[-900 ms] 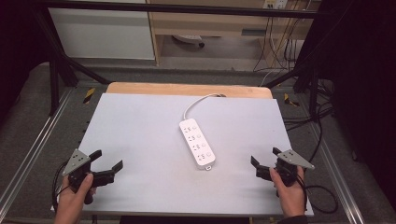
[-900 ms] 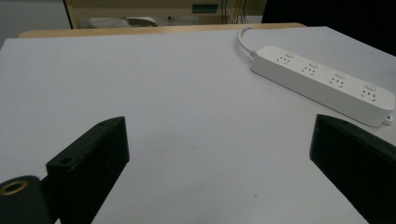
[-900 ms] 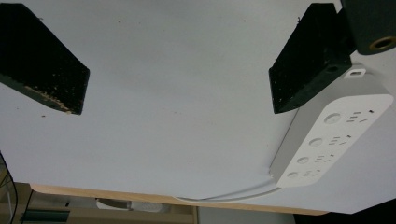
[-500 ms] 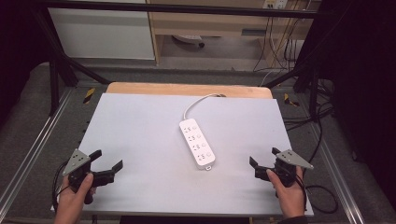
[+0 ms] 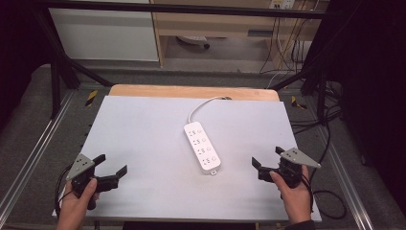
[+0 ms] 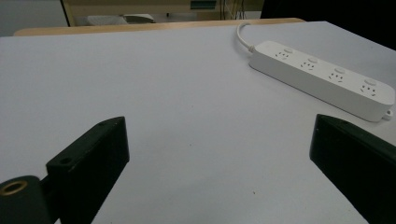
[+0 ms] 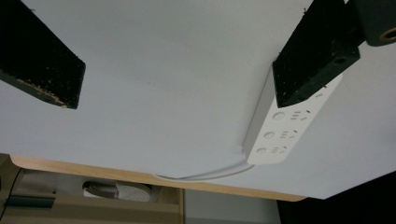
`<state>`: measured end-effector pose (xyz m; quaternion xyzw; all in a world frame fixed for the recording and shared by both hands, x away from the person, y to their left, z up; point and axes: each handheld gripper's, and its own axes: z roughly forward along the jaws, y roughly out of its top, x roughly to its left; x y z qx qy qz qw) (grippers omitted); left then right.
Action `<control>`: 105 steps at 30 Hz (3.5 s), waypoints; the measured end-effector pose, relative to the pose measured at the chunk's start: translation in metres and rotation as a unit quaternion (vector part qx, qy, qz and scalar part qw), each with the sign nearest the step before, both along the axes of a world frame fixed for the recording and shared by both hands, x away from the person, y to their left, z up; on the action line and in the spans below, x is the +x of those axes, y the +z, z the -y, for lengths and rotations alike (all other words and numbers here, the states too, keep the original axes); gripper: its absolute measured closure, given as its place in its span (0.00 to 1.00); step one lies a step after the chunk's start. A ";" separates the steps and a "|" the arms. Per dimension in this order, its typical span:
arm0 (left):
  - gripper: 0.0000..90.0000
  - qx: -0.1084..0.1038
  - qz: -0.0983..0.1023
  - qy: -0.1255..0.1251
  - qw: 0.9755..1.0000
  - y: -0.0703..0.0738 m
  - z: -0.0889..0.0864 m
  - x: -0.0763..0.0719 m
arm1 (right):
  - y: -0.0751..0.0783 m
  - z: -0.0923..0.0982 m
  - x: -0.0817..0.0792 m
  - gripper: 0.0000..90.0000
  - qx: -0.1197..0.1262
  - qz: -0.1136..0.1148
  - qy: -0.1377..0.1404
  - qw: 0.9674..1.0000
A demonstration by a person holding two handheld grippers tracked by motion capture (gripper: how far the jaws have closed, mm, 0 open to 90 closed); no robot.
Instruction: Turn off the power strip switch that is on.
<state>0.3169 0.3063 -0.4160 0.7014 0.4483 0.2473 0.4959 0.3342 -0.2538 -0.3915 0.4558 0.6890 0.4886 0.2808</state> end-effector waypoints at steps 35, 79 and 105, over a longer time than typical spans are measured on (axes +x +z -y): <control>0.05 0.001 -0.011 0.007 1.000 -0.003 -0.002 0.002 | 0.064 -0.040 0.053 0.92 0.007 0.049 0.081 0.996; 0.05 0.005 -0.014 0.008 1.000 -0.003 -0.001 0.003 | 0.060 -0.090 0.123 1.00 0.021 0.001 0.098 0.995; 0.05 0.003 -0.012 0.010 1.000 -0.003 -0.002 0.002 | 0.039 -0.119 0.137 1.00 -0.015 -0.032 0.116 0.993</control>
